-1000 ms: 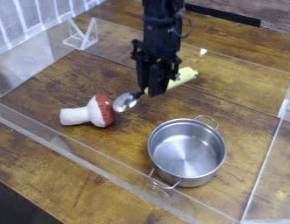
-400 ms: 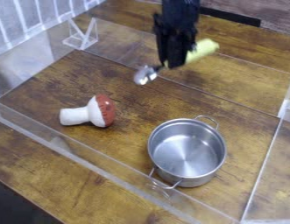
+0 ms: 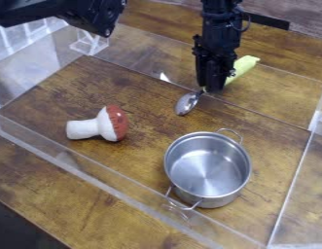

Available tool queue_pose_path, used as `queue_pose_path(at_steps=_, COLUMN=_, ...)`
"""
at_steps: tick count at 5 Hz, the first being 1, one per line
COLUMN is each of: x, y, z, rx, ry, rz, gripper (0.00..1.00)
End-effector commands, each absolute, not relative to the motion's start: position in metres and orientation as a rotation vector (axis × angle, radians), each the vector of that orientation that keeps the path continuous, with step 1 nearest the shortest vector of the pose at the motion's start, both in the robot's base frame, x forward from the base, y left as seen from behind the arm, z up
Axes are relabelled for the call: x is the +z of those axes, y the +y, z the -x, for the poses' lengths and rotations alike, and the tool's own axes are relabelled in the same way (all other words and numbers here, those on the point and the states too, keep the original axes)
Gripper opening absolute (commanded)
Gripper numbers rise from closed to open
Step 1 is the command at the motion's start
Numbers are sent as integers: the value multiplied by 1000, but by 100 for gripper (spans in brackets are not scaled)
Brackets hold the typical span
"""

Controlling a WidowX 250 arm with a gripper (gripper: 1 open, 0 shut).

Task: Move the green spoon to the right

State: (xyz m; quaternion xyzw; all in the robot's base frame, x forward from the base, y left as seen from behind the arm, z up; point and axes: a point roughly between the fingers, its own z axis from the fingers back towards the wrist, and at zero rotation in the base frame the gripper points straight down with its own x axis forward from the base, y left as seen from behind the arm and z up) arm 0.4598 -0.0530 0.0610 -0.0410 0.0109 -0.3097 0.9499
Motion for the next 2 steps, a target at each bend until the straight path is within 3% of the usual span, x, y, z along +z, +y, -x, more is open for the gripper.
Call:
queue_pose_path(at_steps=1, x=85, y=-75, z=-459, rx=-697, ry=-45, rz=72, gripper=0)
queue_pose_path(at_steps=2, x=80, y=-68, z=-456, rx=-742, ry=-36, rz=73, gripper=0)
